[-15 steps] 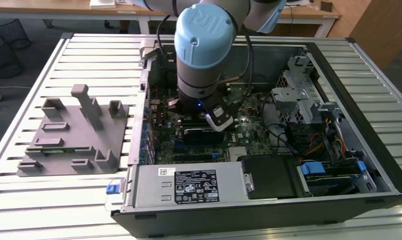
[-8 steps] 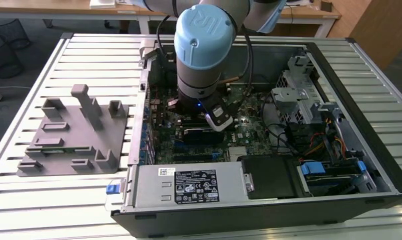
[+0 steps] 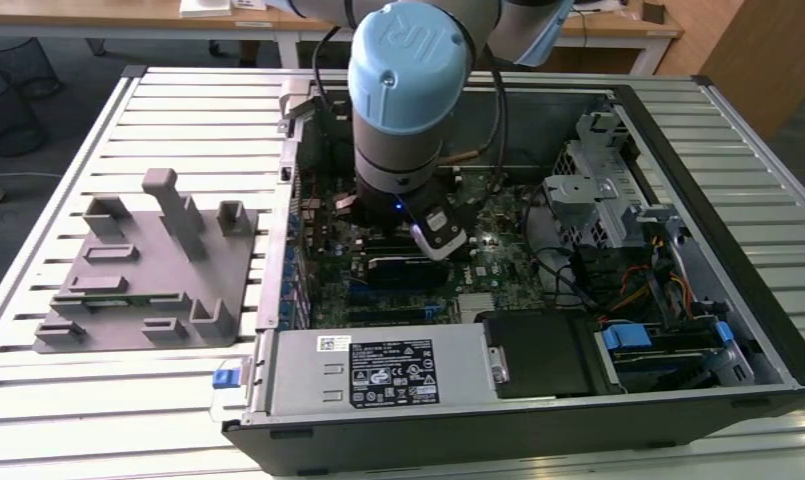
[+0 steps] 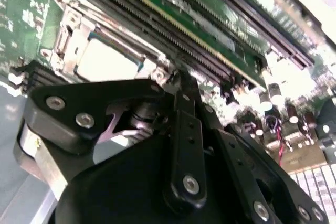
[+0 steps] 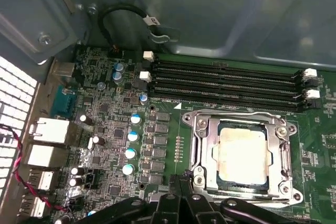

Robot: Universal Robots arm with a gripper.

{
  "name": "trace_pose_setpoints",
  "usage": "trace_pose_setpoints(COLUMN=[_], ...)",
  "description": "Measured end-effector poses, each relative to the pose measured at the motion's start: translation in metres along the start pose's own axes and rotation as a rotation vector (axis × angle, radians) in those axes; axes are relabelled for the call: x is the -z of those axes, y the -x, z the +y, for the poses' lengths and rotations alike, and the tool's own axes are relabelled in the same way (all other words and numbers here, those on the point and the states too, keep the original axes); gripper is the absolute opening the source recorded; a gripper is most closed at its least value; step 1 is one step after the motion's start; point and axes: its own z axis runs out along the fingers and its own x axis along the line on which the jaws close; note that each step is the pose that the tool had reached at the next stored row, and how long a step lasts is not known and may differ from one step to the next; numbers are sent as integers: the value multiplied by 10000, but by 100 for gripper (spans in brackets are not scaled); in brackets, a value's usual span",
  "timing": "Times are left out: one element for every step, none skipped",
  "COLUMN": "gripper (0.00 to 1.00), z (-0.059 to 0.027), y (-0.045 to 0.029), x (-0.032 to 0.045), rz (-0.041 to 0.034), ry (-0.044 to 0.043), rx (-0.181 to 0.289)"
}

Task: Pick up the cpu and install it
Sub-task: 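Install the second cpu locking lever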

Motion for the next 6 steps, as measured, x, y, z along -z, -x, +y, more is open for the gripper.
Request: trace_pose_setpoints(gripper=[11, 11, 11, 11, 11, 11], z=[48, 54, 58, 63, 67, 70], y=[1, 2, 2, 2, 3, 3], x=[141, 158, 171, 185, 196, 205], rz=[0, 1, 0, 0, 0, 0], ry=[-1, -1, 0, 0, 0, -1], rx=[0, -1, -1, -1, -1, -1])
